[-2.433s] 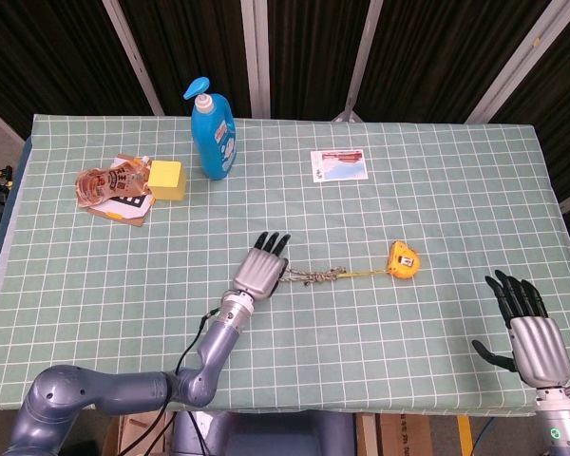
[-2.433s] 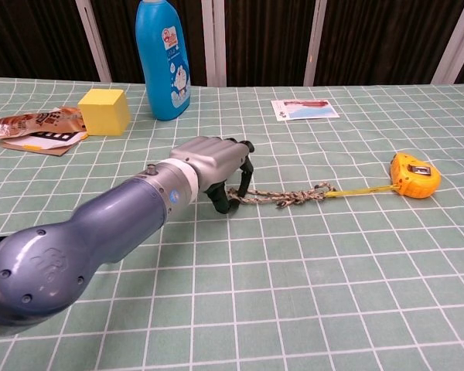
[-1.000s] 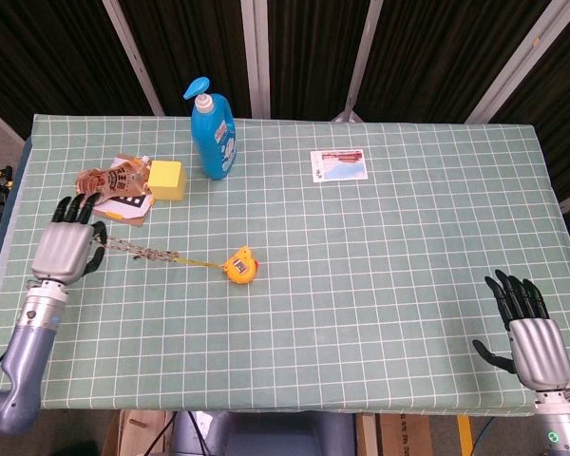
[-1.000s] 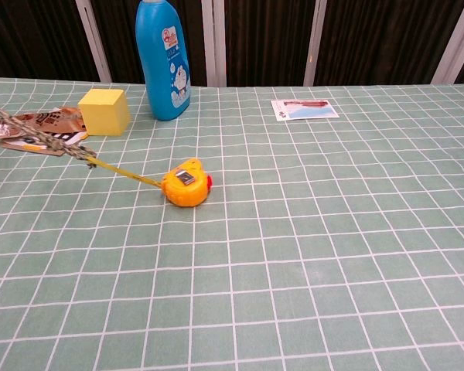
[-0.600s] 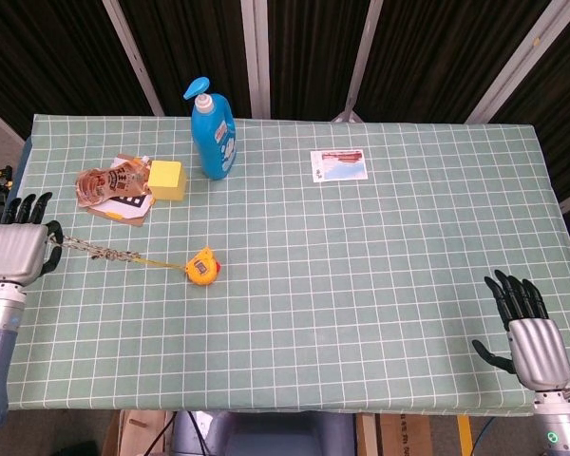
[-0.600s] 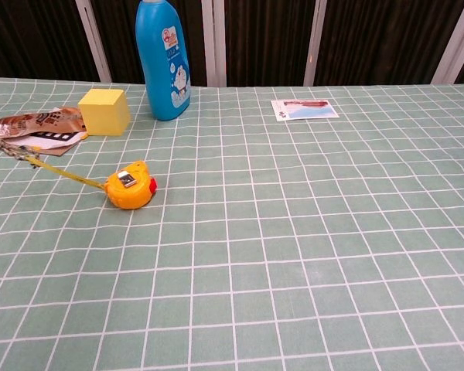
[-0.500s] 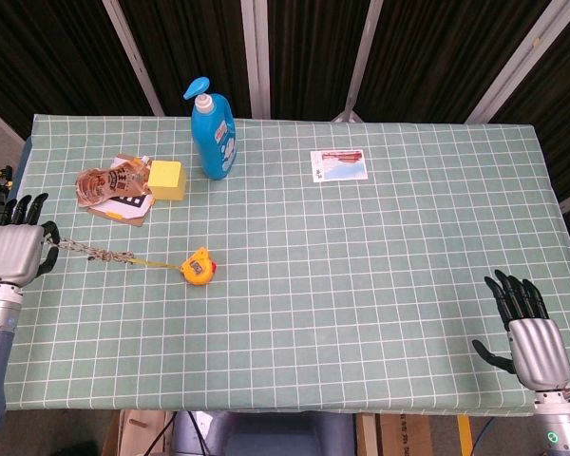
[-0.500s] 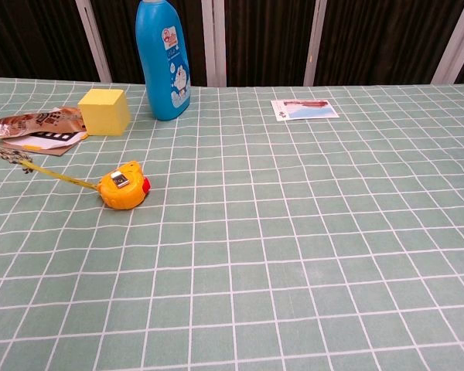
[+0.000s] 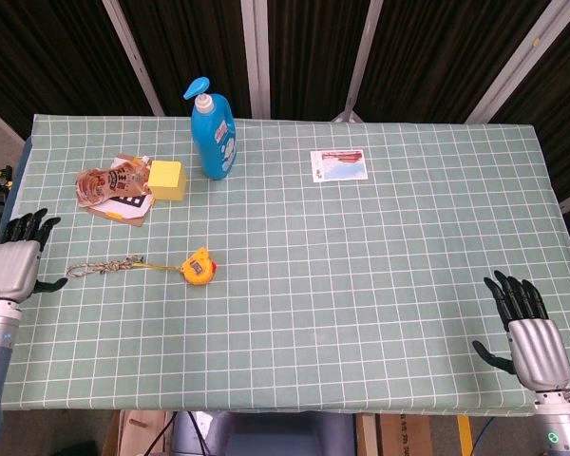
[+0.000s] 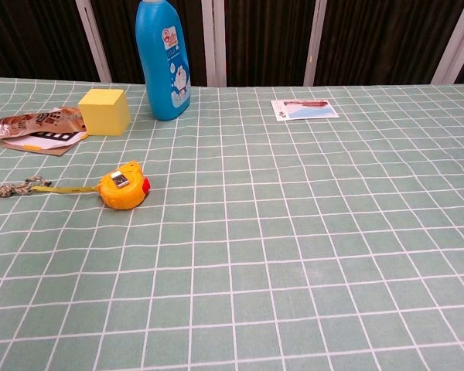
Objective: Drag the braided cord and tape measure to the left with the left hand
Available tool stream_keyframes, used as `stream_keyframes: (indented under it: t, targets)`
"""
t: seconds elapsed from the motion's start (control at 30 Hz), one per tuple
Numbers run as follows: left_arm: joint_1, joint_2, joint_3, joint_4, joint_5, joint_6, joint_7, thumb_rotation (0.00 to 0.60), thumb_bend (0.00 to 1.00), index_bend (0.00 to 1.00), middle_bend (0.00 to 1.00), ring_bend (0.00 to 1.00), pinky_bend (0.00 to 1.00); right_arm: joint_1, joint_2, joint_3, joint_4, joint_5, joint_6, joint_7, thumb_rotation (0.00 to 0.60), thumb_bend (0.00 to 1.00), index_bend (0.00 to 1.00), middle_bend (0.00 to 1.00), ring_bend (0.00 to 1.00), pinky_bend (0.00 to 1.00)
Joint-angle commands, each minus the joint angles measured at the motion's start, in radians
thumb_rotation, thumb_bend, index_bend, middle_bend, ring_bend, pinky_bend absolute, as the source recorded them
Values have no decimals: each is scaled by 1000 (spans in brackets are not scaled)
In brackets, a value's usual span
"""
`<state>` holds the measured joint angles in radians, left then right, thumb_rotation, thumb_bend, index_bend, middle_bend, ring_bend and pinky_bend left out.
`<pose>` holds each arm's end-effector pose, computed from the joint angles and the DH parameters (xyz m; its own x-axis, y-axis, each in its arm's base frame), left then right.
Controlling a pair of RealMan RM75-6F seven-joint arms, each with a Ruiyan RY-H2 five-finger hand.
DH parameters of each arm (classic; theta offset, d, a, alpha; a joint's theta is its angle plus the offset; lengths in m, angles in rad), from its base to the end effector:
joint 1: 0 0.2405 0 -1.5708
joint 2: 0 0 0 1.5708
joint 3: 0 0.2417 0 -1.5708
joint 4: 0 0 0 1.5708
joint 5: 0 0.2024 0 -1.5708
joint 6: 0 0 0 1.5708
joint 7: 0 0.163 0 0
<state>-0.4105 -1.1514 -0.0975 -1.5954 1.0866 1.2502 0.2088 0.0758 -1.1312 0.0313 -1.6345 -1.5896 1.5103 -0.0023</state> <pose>-0.2831 0.2990 0.1457 0.4836 0.0918 0.8705 0.8686 0.0720 -0.4902 -0.2779 -0.1908 0.1495 0.3714 -0.0011 0.9285 -0.9247 -0.0911 0.3697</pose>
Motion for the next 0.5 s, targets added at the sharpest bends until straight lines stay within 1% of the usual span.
stream_keyframes:
  t: [0.03,0.07,0.1,0.2,0.23,0.27,0.3,0.4,0.5]
  targets:
    - [72,15,32,-84,112,90,-90,600,73,27,0,0,0,2,1,-3,3,-11,1,4,600,219,0,0,0,0]
    - [91,19,47,-104,146,113,-109,600,48,11,0,0,0,3,2,-5,6,-17,1,9,600,219,0,0,0,0]
    - [115,29,73,-128,191,136,-125,600,24,1,0,0,0,4,3,-8,9,-23,1,13,600,219,0,0,0,0]
    - [169,42,127,-168,283,194,-144,600,2,0,0,0,0,7,6,-13,13,-37,0,22,600,219,0,0,0,0]
    - [184,44,145,-170,314,211,-142,600,0,0,0,0,0,7,6,-15,14,-41,1,21,600,219,0,0,0,0]
    - [211,45,179,-164,367,239,-128,600,0,0,0,0,0,8,5,-16,16,-47,2,19,600,219,0,0,0,0]
    - [230,40,200,-143,413,270,-105,600,0,0,0,0,0,8,5,-17,17,-50,4,16,600,219,0,0,0,0]
    - [267,9,220,-81,481,324,-72,600,0,0,0,0,0,7,3,-16,18,-50,8,14,600,220,0,0,0,0]
    - [281,-7,217,-65,488,327,-65,600,0,0,0,0,0,7,2,-17,20,-51,9,14,600,219,0,0,0,0]
